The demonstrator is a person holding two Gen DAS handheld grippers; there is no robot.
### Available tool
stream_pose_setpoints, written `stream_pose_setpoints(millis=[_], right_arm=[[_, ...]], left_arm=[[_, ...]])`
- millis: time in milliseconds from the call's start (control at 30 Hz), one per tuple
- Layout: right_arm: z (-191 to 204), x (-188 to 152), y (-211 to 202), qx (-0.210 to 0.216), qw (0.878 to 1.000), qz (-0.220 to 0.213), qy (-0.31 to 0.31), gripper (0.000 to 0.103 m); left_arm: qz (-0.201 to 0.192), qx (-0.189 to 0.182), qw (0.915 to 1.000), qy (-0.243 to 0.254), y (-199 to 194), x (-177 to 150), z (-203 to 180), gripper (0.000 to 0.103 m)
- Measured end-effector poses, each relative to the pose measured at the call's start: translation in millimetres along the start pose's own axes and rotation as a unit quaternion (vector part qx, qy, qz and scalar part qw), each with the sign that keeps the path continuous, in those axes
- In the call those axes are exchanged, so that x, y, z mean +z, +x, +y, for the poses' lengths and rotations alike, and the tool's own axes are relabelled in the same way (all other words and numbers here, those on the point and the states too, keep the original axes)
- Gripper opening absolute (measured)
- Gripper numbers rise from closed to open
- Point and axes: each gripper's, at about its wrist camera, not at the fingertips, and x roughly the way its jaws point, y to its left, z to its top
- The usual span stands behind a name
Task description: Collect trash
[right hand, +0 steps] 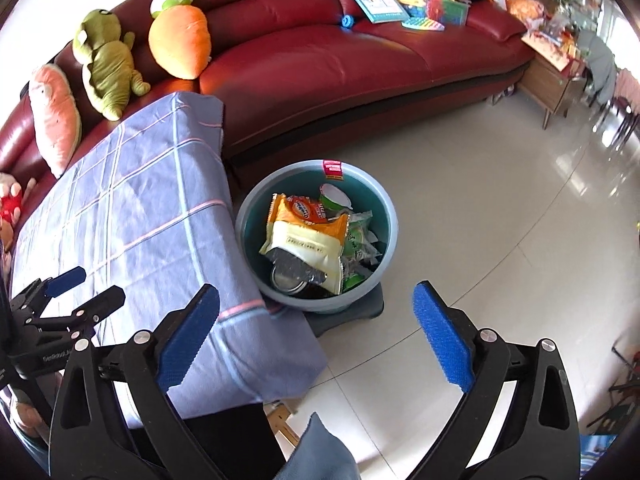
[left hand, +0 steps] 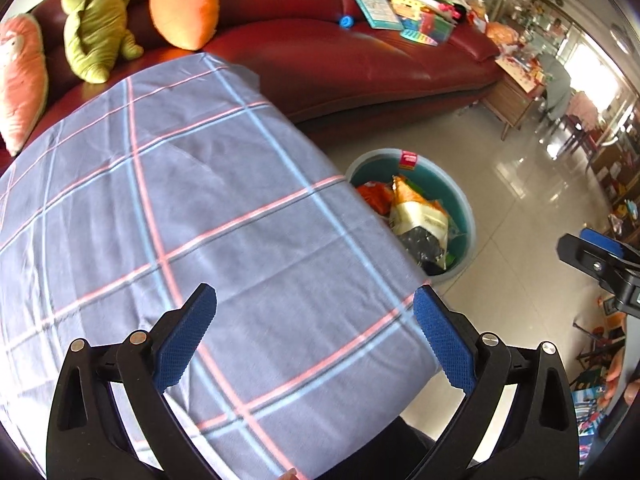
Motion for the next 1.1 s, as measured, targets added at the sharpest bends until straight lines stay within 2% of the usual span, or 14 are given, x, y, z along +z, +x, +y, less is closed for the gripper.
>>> stream_pose_setpoints(millis=[200, 300, 533, 833, 1100], right_arm=[[13.7, -16.6, -17.3, -0.008, 1.000, -0.011, -0.028, 0.096], [19.7, -21.6, -23.7, -0.026, 0.998, -0.021, -0.044, 0.096], [28.4, -22.1, -35.1, -0.016, 0.998, -0.036, -0.057, 0.096], [38.3, -25.1, -28.2, -0.013, 0.997, -0.030, -0.073, 0.096], [25.8, -26.9, -12.8, -0.014, 0.998, -0.015, -0.059, 0.096]], left_arm=[[-0.015, 0.010, 0.9998, -0.006, -21.0, -14.2, 5.1, 0.099], [-0.023, 0.017, 0.9996, -0.005, -29.3, -19.6, 4.4, 0.099], [-0.034, 0.030, 0.9989, -0.007, -44.0, -29.5, 4.5, 0.099], [-0.037, 0.041, 0.9984, -0.014, -47.4, -31.1, 10.1, 0.099], [-0.021, 0.047, 0.9985, -0.020, -34.6, -27.6, 12.9, 0.099]])
